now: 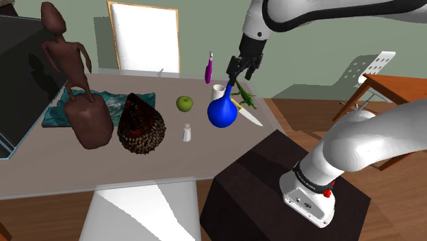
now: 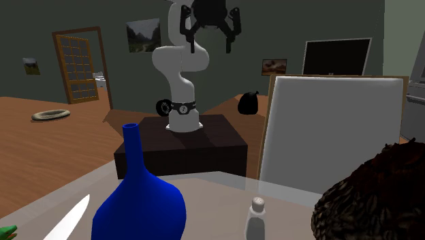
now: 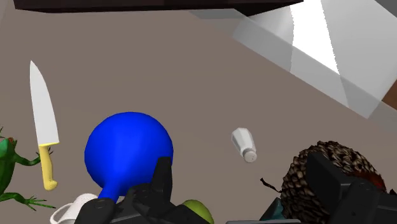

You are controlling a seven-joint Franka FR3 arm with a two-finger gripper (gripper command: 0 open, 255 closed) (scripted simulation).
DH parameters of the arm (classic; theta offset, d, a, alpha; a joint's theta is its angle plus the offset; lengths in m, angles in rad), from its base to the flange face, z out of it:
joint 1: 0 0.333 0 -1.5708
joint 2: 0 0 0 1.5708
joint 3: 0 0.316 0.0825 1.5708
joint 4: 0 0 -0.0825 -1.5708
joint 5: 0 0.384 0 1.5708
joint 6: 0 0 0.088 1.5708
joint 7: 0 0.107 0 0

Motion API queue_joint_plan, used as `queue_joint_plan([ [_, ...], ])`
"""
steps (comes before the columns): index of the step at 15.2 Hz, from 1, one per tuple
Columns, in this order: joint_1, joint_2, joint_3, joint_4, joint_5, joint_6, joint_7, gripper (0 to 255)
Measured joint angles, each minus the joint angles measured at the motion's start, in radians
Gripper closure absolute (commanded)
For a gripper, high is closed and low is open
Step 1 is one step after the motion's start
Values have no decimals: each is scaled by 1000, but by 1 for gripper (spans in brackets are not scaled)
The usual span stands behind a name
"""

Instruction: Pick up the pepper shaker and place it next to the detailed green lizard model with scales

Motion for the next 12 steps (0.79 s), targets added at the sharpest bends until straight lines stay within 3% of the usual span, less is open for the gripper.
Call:
queue_joint_plan([
  [6, -3, 189, 57, -14, -26, 201, 46, 0],
  [12, -14, 410, 107, 23, -100, 377, 121, 0],
])
